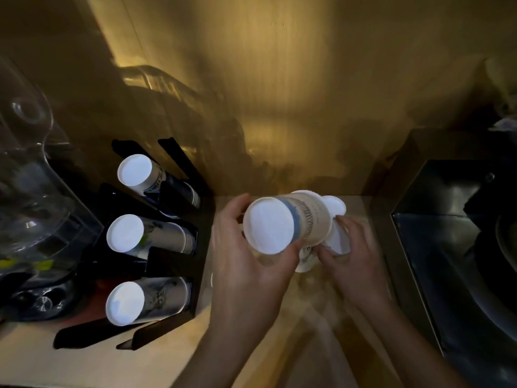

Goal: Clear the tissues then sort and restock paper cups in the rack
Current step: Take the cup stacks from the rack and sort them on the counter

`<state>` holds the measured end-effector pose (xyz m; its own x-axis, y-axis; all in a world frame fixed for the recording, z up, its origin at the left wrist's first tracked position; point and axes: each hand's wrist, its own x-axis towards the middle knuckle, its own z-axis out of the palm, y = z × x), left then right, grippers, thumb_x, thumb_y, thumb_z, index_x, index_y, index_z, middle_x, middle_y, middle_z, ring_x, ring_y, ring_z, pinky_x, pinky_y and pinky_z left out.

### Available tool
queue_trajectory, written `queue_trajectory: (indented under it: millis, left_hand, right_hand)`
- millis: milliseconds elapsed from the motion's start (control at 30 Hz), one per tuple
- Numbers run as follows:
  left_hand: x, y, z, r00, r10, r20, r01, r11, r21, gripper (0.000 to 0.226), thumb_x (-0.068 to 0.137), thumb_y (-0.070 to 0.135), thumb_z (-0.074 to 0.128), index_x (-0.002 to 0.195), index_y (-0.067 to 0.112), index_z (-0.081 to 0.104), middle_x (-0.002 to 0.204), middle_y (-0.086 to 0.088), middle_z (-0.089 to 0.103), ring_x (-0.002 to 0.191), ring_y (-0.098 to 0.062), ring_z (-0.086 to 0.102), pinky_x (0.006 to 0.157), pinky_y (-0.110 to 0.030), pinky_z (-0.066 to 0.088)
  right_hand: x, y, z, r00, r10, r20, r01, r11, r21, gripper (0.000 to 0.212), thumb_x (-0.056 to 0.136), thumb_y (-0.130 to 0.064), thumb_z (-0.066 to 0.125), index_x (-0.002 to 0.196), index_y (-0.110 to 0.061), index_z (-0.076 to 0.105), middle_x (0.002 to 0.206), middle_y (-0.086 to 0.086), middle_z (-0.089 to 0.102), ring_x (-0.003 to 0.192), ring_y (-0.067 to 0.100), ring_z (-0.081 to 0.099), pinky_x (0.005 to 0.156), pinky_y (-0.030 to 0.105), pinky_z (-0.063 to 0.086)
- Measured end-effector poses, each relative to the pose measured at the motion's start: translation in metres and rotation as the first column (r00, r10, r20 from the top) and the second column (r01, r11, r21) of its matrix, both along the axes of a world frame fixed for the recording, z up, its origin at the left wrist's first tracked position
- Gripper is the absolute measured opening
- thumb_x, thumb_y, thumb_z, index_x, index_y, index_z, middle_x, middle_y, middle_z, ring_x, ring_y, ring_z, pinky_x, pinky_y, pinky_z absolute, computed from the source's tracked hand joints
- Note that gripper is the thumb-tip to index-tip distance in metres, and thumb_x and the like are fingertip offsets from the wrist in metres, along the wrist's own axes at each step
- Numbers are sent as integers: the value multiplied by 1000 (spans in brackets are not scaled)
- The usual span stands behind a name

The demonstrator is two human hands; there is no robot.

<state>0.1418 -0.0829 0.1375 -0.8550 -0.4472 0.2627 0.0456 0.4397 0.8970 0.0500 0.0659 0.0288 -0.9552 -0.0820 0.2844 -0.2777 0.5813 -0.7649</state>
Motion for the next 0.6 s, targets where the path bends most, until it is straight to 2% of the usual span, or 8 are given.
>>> queue_trajectory:
  millis: [67, 167, 233, 333, 400, 500, 600]
  left_hand:
    - [2, -2, -4, 1000, 12, 16, -13, 1000, 11, 64, 54, 38, 73, 104, 53, 36, 109, 24, 48, 105, 9, 48, 74, 0, 41]
    - [2, -5, -12, 999, 25, 42, -25, 1000, -1, 65, 54, 37, 73, 108, 48, 39, 111, 18, 51, 104, 3, 50, 74, -11, 44]
    - [0, -1, -21, 997, 12, 76, -11, 1000, -13, 65, 55, 35, 76, 110, 43, 42, 109, 17, 52, 100, -3, 51, 77, -15, 42]
    - [-6, 8, -42, 991, -3, 136, 7, 999, -35, 67, 62, 25, 82, 116, 36, 43, 104, 28, 44, 102, -3, 44, 79, -11, 34]
    - [-10, 13, -56, 985, 3, 175, 11, 997, -75, 69, 63, 24, 81, 122, 30, 44, 106, 31, 40, 105, -1, 38, 83, -16, 33]
    - [-19, 19, -76, 966, 3, 258, 15, 998, -67, 71, 66, 21, 80, 127, 25, 43, 125, 9, 48, 107, -2, 37, 95, -28, 38]
    - [-28, 24, -89, 949, -3, 315, 42, 992, -119, 70, 68, 22, 80, 128, 24, 44, 130, 2, 52, 107, -6, 43, 97, -28, 40]
  right_hand:
    - [-3, 4, 5, 999, -50, 4, 50, 999, 14, 63, 69, -37, 72, 122, -31, 40, 124, 0, 43, 105, 15, 44, 80, 35, 43]
    - [-5, 8, 10, 993, -114, -8, 114, 993, -26, 59, 68, -37, 74, 118, -29, 43, 112, -4, 42, 98, 15, 45, 76, 34, 44]
    - [-6, 12, 13, 990, -139, -25, 138, 990, -40, 56, 69, -32, 75, 116, -25, 46, 112, 0, 45, 101, 20, 47, 79, 37, 45]
    - [-5, 17, 18, 985, -152, -77, 151, 988, -15, 51, 69, -24, 76, 113, -18, 49, 117, 9, 49, 107, 26, 47, 83, 39, 44]
    - [-4, 19, 22, 986, -140, -91, 140, 990, -4, 51, 70, -23, 76, 113, -18, 49, 118, 10, 49, 109, 26, 46, 86, 41, 44]
    - [0, 21, 25, 983, -117, -142, 124, 991, 48, 51, 69, -22, 76, 113, -14, 51, 119, 13, 51, 108, 29, 46, 89, 47, 44]
    - [4, 21, 24, 965, -92, -246, 142, 970, 197, 53, 68, -20, 78, 113, -7, 53, 118, 18, 55, 105, 37, 50, 86, 50, 43]
